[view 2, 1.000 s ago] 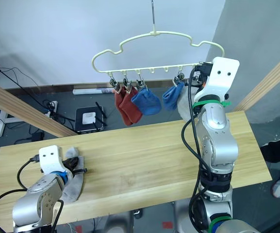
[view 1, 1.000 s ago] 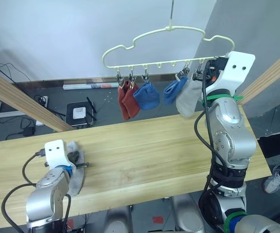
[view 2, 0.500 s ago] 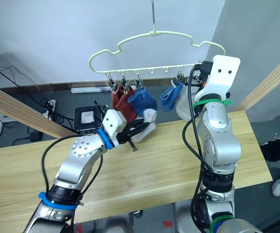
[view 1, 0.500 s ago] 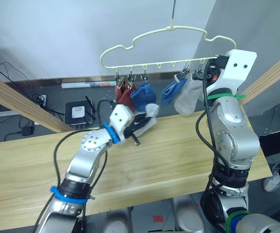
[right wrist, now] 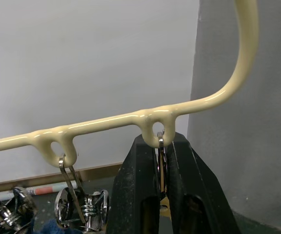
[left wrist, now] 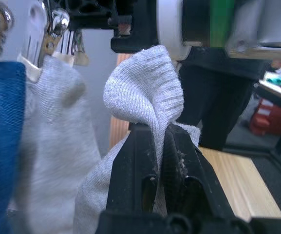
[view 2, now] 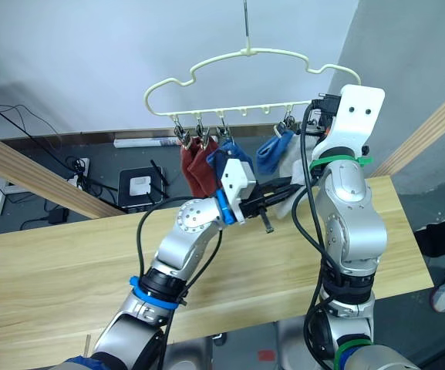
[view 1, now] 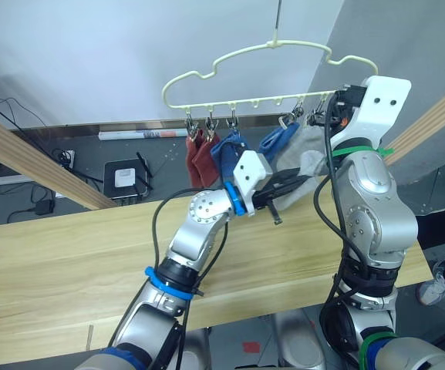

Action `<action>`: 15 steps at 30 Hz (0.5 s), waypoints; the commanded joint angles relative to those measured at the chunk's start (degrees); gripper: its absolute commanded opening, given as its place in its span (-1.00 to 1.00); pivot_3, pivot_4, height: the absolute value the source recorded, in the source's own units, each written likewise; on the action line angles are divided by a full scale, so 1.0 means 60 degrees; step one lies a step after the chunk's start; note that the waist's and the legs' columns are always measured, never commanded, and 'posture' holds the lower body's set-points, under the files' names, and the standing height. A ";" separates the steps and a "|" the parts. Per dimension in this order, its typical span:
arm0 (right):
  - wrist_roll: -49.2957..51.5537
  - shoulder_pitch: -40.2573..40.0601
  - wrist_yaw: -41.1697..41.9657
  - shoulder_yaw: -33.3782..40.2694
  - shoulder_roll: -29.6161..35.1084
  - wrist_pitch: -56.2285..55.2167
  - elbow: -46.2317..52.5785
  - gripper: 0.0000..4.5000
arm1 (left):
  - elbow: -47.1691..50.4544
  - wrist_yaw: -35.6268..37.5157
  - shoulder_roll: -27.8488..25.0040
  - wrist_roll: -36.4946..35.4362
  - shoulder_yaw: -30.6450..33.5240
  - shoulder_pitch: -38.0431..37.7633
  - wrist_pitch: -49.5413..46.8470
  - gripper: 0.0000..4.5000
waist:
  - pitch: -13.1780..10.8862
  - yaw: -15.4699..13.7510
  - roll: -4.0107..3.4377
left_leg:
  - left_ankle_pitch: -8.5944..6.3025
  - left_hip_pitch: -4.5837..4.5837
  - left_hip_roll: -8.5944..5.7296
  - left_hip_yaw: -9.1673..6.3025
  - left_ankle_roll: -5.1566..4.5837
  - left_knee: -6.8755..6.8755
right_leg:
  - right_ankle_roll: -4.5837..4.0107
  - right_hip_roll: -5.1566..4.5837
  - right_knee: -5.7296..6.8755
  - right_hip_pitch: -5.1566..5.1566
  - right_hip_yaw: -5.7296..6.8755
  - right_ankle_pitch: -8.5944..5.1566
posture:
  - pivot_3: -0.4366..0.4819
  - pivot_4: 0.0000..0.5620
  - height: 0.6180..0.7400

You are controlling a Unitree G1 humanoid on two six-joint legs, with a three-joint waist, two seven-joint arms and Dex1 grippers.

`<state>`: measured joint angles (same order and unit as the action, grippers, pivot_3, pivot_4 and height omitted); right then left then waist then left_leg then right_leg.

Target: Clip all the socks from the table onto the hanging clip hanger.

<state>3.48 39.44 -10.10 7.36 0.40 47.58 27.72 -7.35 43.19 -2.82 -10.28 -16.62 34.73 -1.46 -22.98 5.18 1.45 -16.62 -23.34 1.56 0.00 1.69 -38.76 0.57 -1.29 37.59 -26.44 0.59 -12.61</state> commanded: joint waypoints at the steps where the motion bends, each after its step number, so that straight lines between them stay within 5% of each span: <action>1: -0.0026 0.0106 -0.0046 0.0030 0.0025 -0.0036 0.0506 -1.00 | -0.0548 -0.0622 0.0717 0.0332 -0.0236 0.0275 0.0156 -1.00 | 0.0000 0.0001 0.0000 | 0.0000 -0.0002 -0.0001 0.0000 0.0000 0.0000 | 0.0000 0.0002 0.0000 -0.0001 0.0000 0.0000 | -0.54 0.45 1.00; 15: -0.0022 0.0124 -0.0049 -0.0014 -0.0050 0.0125 0.0583 -1.00 | -0.4196 -0.3447 0.2389 0.1593 0.0222 0.2136 0.1499 -1.00 | 0.0000 0.0093 0.0003 | -0.0006 -0.0016 -0.0009 0.0007 -0.0012 -0.0006 | 0.0006 0.0010 -0.0009 -0.0003 0.0007 0.0001 | -0.57 0.45 1.00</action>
<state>3.48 39.54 -10.12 7.38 0.04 48.47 28.36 -32.68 23.71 7.57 -1.01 -15.37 45.64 5.44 -22.99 5.74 1.47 -16.66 -23.45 1.51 0.05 1.61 -38.79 0.60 -1.23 37.54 -26.47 0.64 -12.61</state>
